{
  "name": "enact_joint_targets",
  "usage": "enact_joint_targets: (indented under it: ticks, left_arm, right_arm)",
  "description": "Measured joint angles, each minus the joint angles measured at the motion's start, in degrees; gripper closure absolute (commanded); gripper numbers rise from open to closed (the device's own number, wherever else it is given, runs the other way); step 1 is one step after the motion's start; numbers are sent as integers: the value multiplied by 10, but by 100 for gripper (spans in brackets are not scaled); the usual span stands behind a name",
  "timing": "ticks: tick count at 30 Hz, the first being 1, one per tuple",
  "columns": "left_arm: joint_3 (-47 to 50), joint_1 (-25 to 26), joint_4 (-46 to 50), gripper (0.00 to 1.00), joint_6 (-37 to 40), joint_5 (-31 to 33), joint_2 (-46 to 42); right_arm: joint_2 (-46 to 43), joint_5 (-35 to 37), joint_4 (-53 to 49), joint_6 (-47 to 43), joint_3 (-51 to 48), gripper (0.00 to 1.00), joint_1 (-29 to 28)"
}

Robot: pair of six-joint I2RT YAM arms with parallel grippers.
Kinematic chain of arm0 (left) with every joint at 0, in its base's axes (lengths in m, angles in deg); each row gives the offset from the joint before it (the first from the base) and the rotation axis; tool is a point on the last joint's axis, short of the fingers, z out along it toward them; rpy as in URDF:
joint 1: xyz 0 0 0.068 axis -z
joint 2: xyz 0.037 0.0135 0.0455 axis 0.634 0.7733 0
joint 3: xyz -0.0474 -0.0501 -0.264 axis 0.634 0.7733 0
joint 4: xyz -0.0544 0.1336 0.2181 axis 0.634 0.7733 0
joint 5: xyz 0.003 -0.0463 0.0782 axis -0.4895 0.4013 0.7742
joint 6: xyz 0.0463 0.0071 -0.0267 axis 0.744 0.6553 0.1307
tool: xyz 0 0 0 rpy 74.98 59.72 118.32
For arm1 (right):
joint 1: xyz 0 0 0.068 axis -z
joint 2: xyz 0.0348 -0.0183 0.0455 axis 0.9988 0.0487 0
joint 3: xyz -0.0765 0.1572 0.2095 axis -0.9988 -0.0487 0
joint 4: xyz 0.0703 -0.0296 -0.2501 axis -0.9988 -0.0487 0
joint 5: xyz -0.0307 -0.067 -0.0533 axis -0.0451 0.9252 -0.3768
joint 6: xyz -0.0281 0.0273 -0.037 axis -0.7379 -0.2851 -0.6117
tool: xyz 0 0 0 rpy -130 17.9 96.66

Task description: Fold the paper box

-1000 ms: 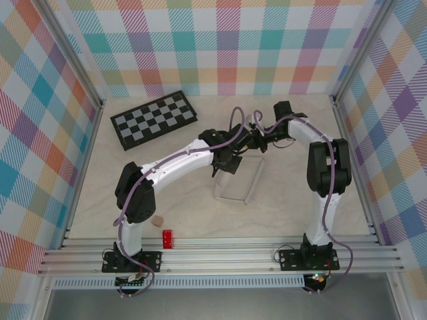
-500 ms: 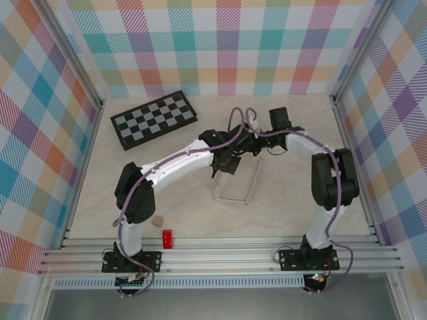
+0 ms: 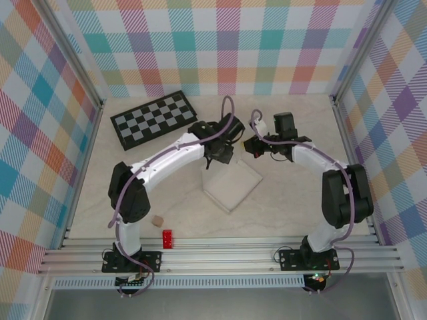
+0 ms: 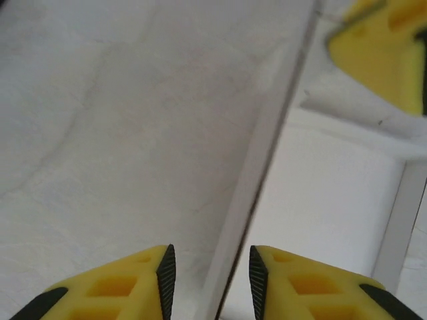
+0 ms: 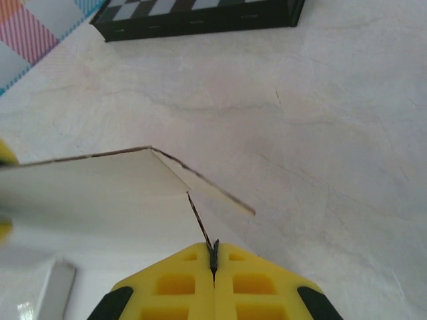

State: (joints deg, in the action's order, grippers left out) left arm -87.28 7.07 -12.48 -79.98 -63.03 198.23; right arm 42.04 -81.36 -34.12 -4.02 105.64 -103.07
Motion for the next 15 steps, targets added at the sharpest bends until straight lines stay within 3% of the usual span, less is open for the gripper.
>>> enact_joint_targets:
  ticks: [5,10,12,15]
  left_arm:
    - [65,-20,-31,58,-9,14,-119]
    - [225,-35,-73,60,-27,11,-290]
    - [297,-66,-97,66,-23,-21,-346]
    - [391,-159,-155,64,-10,-114,-388]
  right_arm:
    - [-22,45,-21,13,-13,100,0]
    - [-51,87,-45,31,-15,100,-3]
    - [-60,95,-51,30,-15,100,-4]
    - [-63,97,-61,27,-15,100,-4]
